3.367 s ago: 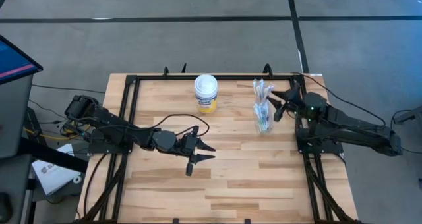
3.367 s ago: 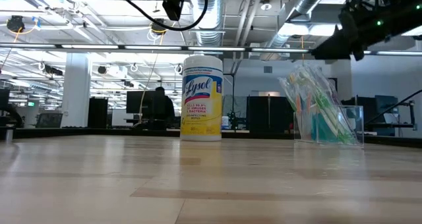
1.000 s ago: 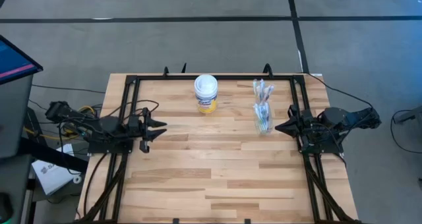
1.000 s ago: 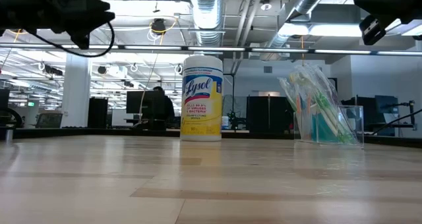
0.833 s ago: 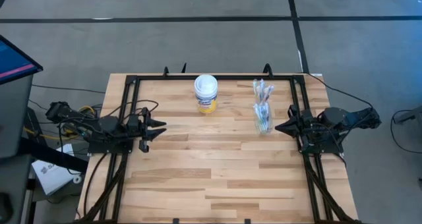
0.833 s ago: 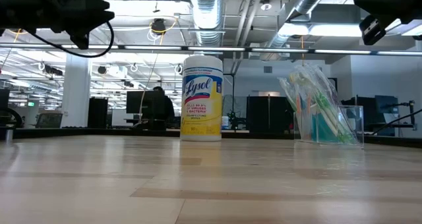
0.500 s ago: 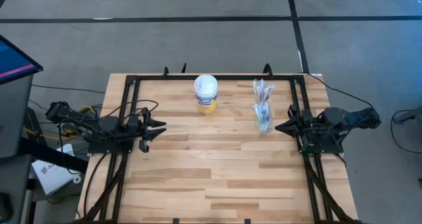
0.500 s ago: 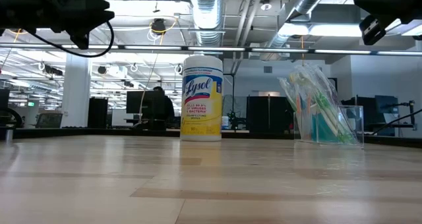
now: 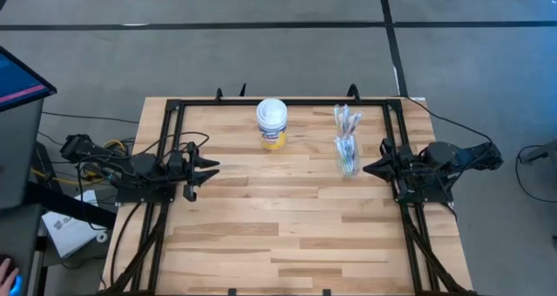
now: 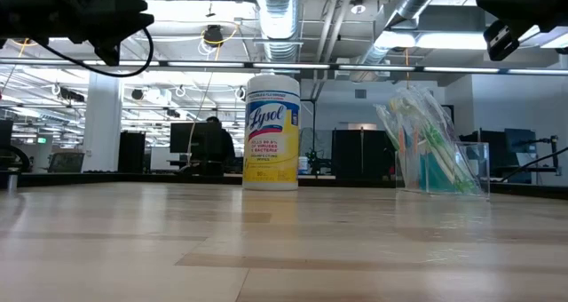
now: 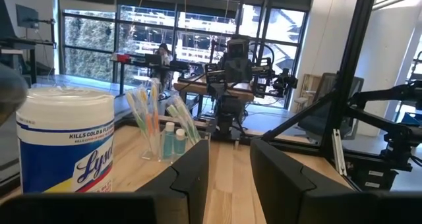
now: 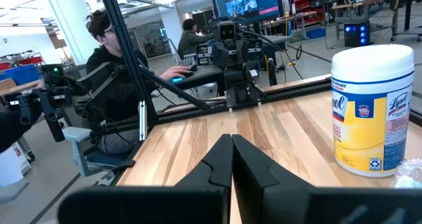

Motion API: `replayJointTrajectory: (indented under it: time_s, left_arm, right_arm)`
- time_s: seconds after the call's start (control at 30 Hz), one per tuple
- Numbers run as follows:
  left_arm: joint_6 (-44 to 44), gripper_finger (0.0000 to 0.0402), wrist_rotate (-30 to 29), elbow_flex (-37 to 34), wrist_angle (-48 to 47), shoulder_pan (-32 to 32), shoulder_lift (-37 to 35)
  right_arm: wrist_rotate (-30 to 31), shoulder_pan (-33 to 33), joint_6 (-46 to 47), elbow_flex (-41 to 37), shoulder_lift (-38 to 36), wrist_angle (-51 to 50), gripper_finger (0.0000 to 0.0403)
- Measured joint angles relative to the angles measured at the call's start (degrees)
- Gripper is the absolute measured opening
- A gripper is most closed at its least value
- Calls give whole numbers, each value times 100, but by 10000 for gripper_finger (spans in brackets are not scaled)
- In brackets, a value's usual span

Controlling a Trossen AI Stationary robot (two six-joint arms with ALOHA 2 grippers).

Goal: Pick & Place toothbrushing station
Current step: Return to Home Position

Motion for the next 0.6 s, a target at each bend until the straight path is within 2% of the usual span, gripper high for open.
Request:
replayJointTrajectory:
  time_s: [0.4,0.53,0.6]
  left_arm:
    - [2,108,22,1,13,0,0]
    - [-6,108,15,-401,729,0,-23]
    - [-43,108,-13,-413,630,0,-2]
  right_arm:
    - [-14,9,0,0,0,2,1]
    - [-11,2,0,-2,-76,5,1]
    - [-11,0,0,-2,-147,-15,1]
